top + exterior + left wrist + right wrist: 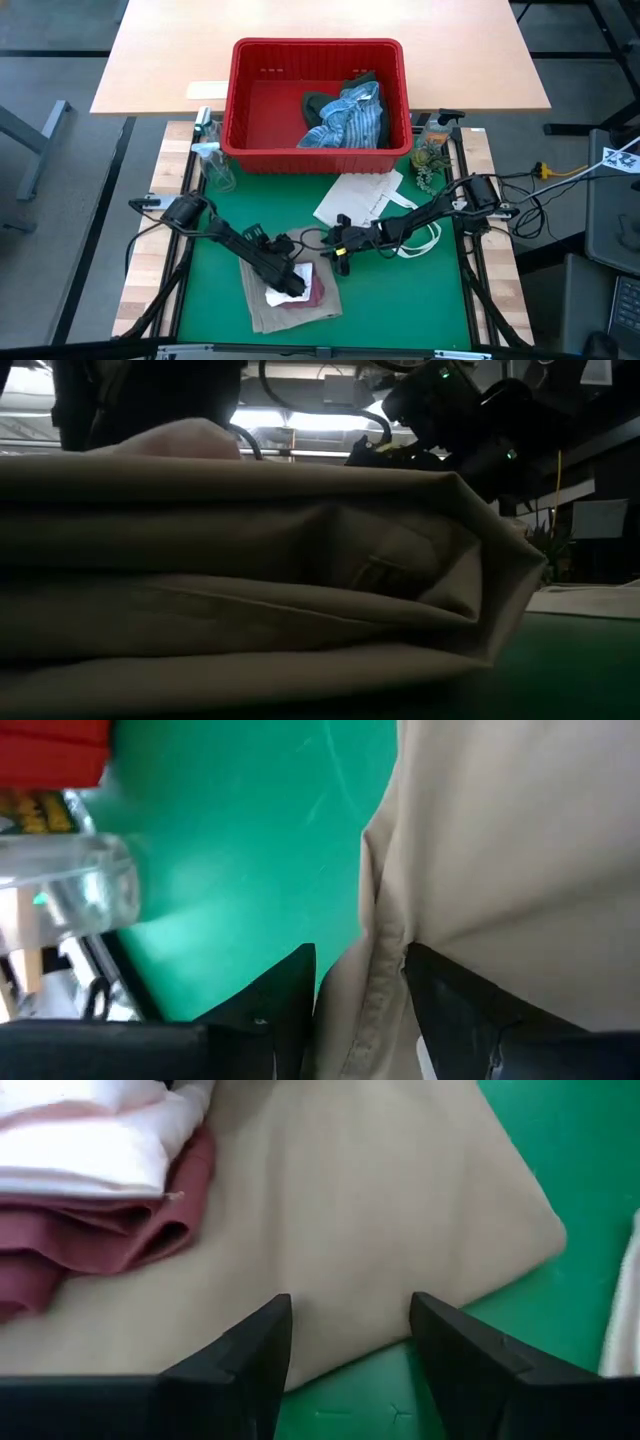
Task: Fold Laundry from Bin
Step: Stack the folded red and white underwear on top of the gray shorts
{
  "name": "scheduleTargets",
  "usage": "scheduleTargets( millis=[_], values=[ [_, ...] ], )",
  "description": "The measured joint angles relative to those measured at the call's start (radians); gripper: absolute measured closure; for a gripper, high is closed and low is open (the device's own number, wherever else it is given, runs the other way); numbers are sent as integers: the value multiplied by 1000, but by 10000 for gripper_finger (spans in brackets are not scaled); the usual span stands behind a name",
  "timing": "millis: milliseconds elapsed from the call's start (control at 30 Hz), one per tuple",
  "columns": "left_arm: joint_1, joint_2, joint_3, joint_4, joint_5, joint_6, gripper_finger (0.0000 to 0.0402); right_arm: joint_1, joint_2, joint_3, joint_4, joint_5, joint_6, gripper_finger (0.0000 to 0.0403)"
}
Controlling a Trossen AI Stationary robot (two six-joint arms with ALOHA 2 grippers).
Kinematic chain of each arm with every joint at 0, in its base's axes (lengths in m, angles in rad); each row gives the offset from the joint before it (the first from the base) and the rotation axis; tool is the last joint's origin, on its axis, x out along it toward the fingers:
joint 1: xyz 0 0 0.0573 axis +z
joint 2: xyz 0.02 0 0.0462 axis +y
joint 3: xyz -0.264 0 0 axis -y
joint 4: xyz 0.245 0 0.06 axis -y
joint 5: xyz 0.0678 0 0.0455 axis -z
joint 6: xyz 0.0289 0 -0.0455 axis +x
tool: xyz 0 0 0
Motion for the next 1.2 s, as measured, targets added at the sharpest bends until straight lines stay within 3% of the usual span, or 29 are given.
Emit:
scheduleTargets(
  millis=[133,433,600,833,1100,1200],
  values=[
    [-11,-13,94,-93,-1,2,244,0,-58,-1,-1,-2,-2,196],
    [-59,-32,299,-105,-4,34,244,1,-242,0,-108,-78,-3,196],
    [-92,-33,367,16,54,30,243,18,-345,-1,-221,-128,-3,196],
    [-158,-33,371,299,98,33,243,85,-403,0,-277,-133,-3,196],
    [-208,-7,371,478,-62,27,246,175,-407,0,-281,-133,-3,196],
    [-215,26,371,510,-69,31,255,219,-426,0,-284,-133,-3,196]
  ],
)
